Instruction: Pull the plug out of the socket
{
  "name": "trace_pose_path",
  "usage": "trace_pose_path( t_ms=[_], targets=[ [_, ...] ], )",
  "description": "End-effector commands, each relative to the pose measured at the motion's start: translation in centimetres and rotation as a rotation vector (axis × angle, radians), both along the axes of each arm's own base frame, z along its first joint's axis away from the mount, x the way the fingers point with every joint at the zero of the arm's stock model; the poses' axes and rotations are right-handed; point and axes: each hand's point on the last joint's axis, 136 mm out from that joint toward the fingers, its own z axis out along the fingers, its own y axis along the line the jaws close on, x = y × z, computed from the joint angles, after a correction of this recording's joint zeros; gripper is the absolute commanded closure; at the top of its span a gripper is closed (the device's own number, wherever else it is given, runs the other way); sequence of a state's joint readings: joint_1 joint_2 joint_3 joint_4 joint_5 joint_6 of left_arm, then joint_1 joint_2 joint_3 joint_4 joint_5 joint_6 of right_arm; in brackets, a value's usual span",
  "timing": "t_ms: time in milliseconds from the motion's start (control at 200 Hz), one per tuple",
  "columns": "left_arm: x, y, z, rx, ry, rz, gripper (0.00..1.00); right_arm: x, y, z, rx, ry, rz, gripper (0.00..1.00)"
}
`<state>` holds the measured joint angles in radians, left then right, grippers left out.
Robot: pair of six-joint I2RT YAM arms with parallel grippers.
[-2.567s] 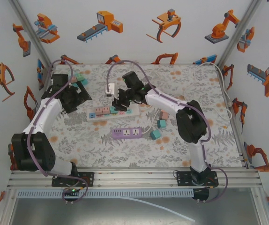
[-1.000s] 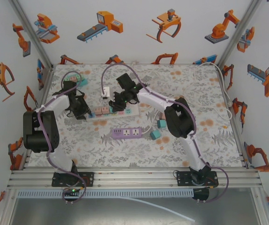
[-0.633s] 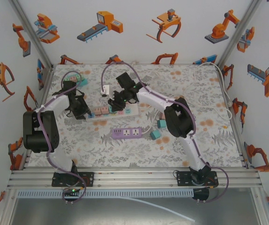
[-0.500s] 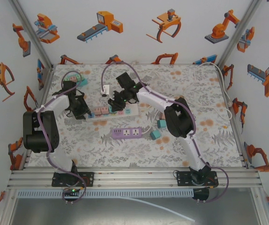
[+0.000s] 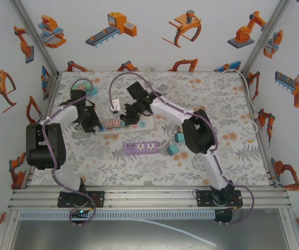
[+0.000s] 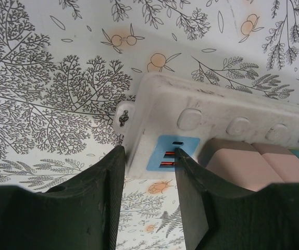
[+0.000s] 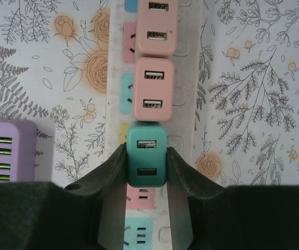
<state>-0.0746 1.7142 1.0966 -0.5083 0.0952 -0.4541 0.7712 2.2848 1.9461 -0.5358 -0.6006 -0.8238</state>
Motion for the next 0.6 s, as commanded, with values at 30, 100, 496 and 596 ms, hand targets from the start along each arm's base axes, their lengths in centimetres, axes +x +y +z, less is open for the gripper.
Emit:
trace_pose_path(
  t_ms=[30,100,496,596],
  targets=[
    [-3.9,-0.1,-3.2,0.062,0.156,-0.063,0.57,-0.7,0.8,5.2,0.081,-0.008,0.005,0.81],
    [-4.4,-0.3,-3.6,0.061,0.171,-0.066,0.56,-0.5,1.3,6.1,0.113,0.017,-0.025,0.81],
    [-6.3,-0.8,-4.2,0.060,0.189,-0.049,0.56,0.1,1.3,6.3,0.120,0.068,-0.109,0.84],
    [-6.0,-0.7,-3.3,0.062,0.160,-0.041,0.56,0.1,0.9,6.8,0.122,0.047,-0.111,0.84]
  ],
)
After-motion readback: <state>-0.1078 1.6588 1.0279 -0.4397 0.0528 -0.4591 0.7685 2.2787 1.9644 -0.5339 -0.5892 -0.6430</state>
